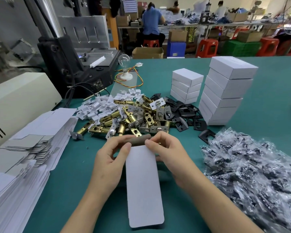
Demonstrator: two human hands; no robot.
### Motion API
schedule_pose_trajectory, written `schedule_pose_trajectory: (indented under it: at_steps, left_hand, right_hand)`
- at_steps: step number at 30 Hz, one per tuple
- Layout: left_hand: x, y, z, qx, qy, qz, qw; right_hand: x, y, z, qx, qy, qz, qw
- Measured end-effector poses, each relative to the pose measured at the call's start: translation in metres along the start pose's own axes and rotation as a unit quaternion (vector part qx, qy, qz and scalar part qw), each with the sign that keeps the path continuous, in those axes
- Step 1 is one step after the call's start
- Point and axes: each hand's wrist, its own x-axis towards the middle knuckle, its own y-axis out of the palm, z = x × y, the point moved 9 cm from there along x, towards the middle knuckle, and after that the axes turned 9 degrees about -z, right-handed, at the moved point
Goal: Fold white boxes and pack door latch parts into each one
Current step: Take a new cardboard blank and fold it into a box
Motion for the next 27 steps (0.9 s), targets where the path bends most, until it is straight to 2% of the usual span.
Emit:
schedule_pose_trajectory:
  at_steps: [2,5,14,18,23,27]
  left_hand:
    - [0.000,-0.001,0.001,0.011,0.000,0.003,1.000]
    - [-0.001,0.000,0.002,-0.026,-0.023,0.012,0.999]
    - [-0.007,0.017,0.024,-0.134,-0.208,0.090,0.965]
    - [-0.013,0.025,0.022,-0.148,-0.230,0.149,0.950]
    - [-0.015,0.025,0.022,-0.138,-0.241,0.153,0.948]
    - [-0.014,0.023,0.023,-0.143,-0.246,0.130,0.950]
  right_hand:
    - [0.000,0.000,0.000,0.000,0.004,0.006,1.000]
    - [-0.002,0.001,0.003,-0.016,-0.008,0.015,1.000]
    - [0.000,0.002,0.013,-0.064,-0.088,0.007,0.994]
    - [0.002,-0.004,0.012,-0.082,-0.096,-0.009,0.992]
    - [0.002,-0.006,0.012,-0.089,-0.080,0.007,0.993]
    - [0.000,-0.002,0.012,-0.087,-0.054,0.048,0.994]
